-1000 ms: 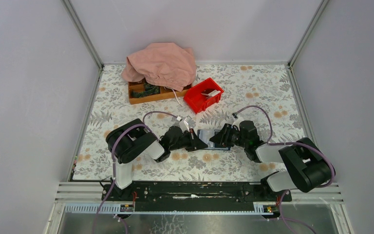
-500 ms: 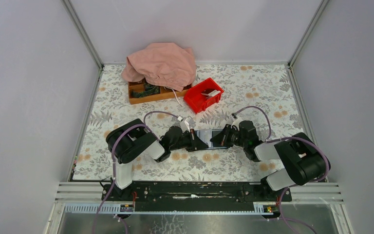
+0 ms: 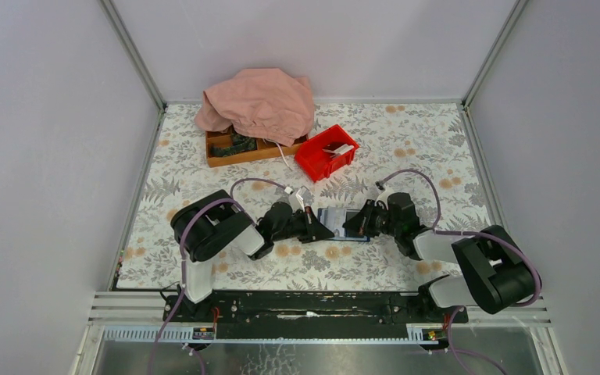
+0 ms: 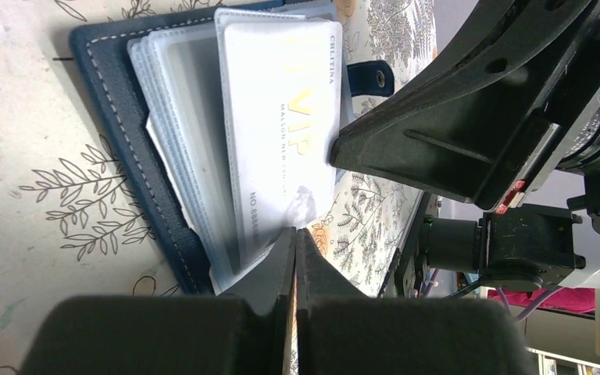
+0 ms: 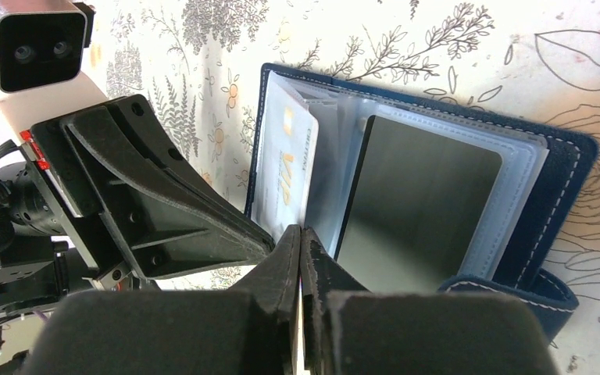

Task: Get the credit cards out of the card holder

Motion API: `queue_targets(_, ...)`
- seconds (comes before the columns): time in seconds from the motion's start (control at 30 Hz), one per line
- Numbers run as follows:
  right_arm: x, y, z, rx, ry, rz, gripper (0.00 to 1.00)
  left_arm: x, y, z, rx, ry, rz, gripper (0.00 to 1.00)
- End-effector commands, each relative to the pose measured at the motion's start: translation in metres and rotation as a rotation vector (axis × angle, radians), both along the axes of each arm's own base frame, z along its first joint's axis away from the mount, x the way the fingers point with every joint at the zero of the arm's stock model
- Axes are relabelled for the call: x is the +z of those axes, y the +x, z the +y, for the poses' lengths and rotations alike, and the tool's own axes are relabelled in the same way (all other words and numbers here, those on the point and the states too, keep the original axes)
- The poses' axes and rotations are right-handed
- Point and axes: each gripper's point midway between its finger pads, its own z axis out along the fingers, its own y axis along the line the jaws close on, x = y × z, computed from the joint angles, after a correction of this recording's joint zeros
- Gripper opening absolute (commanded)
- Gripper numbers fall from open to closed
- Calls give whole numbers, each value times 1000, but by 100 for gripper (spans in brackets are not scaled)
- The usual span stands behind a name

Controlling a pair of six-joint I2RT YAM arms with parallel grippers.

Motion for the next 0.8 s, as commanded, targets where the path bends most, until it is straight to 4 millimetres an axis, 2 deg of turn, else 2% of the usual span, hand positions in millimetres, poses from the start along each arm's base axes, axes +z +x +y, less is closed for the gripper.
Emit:
queue_targets(0.0, 9, 9, -4, -8, -14, -47, 1, 6, 8, -2, 10, -31, -35, 0)
queue_targets(0.2, 2, 7, -6, 1, -35, -26, 0, 9, 11, -1, 20, -35, -40, 0)
queue_targets(0.4, -2, 7, -4, 0, -20, -15, 0, 32, 44, -7, 55, -35, -101, 0)
queue_targets(0.5, -2, 7, -3, 5, -13, -13, 0, 39, 53, -7, 68, -10, -131, 0)
queue_targets(0.57, -1, 7, -3, 4, -13, -16, 0, 37, 54, -5, 76, -3, -130, 0)
queue_targets(0.77, -1, 7, -5, 4, -21, -22, 0, 10, 47, 18, 109, 52, -79, 0)
